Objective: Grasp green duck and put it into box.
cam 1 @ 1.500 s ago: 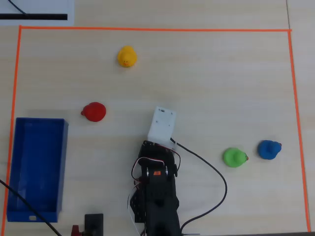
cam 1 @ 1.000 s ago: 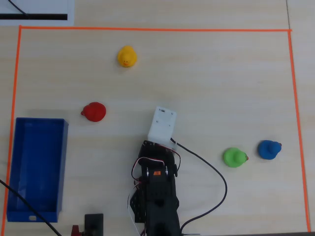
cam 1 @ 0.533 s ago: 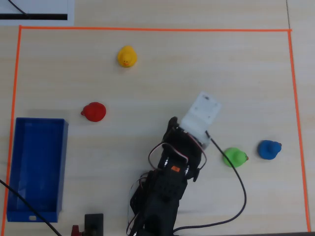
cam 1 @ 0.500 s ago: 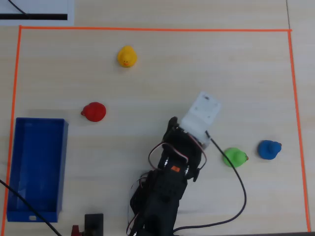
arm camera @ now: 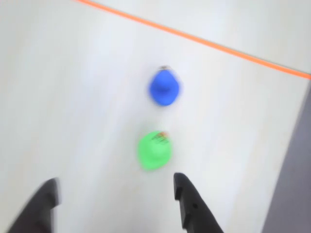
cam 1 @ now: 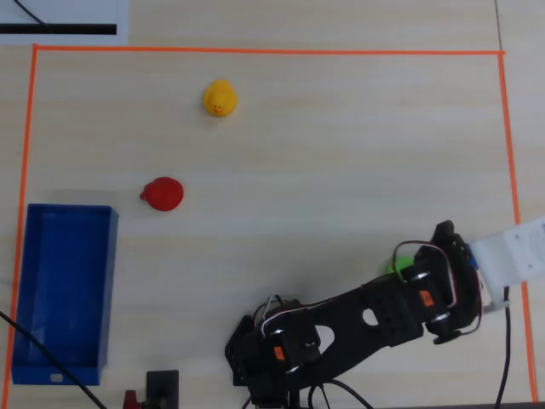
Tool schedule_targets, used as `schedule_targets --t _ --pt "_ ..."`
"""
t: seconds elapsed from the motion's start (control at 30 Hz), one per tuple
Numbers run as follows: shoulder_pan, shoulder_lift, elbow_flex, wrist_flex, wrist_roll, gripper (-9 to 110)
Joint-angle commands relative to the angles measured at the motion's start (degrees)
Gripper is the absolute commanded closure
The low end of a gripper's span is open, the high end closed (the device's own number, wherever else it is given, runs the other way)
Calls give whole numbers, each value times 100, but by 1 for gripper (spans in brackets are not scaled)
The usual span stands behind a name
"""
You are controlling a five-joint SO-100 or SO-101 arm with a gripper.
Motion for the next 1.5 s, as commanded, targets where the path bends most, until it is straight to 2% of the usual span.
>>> schedule_targets --t 0.0,0.37,0.77,1.03,1.47 --pt "545 -378 422 -1160 -255 63" --pt "580 -1837 1090 -3103 -123 62" --pt "360 -1415 3709 -5054 -536 61" --pt "387 -422 4781 -5062 -721 61" --pt "149 -149 5010 -4843 -448 61"
